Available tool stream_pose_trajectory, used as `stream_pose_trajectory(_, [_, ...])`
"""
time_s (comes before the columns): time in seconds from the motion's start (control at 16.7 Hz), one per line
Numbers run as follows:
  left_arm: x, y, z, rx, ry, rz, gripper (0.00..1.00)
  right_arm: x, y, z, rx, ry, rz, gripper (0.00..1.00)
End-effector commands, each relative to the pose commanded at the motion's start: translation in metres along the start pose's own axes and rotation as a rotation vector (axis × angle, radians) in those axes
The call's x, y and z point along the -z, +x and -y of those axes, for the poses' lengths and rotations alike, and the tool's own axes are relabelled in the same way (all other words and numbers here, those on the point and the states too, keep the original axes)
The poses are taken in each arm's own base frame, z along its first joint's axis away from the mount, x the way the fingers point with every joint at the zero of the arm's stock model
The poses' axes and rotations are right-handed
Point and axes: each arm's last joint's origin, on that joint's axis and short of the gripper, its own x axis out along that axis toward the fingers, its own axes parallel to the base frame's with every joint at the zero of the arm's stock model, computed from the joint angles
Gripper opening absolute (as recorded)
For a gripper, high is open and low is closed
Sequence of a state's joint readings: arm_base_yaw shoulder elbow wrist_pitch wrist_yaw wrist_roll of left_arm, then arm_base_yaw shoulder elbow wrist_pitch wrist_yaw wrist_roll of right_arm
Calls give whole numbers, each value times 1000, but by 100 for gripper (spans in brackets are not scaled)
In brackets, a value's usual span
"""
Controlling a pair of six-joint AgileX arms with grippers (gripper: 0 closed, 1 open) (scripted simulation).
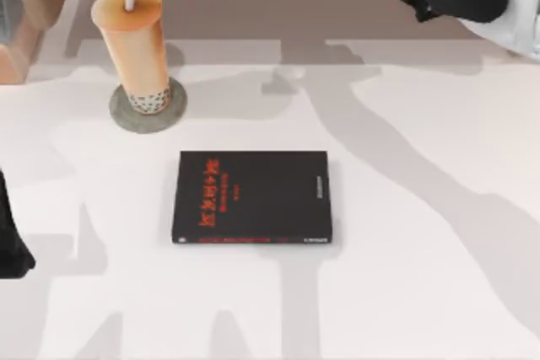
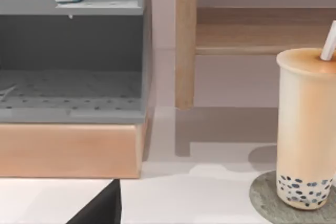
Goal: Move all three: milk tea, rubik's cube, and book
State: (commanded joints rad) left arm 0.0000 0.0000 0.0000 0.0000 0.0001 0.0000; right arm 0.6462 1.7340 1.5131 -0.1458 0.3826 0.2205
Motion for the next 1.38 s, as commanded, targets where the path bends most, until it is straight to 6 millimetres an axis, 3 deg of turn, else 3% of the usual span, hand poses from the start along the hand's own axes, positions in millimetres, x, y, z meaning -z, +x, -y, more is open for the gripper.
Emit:
stream_pose_trajectory(0.3, [0, 0, 0, 0, 0, 0, 100, -64, -5, 39, 224, -25, 318, 0])
stream_pose_trajectory(0.72, [0, 0, 0, 0, 0, 0, 100, -73, -6, 44, 236, -23, 353, 0])
stream_pose_trajectory(0.96, [0, 0, 0, 0, 0, 0, 100, -110, -6, 54, 186, 7, 499, 0])
stream_pose_trajectory(1.2, [0, 0, 0, 0, 0, 0, 100, -130, 24, 59, 169, -3, 517, 0])
stream_pose_trajectory(1.38, [0, 0, 0, 0, 0, 0, 100, -121, 59, 64, 205, -17, 433, 0])
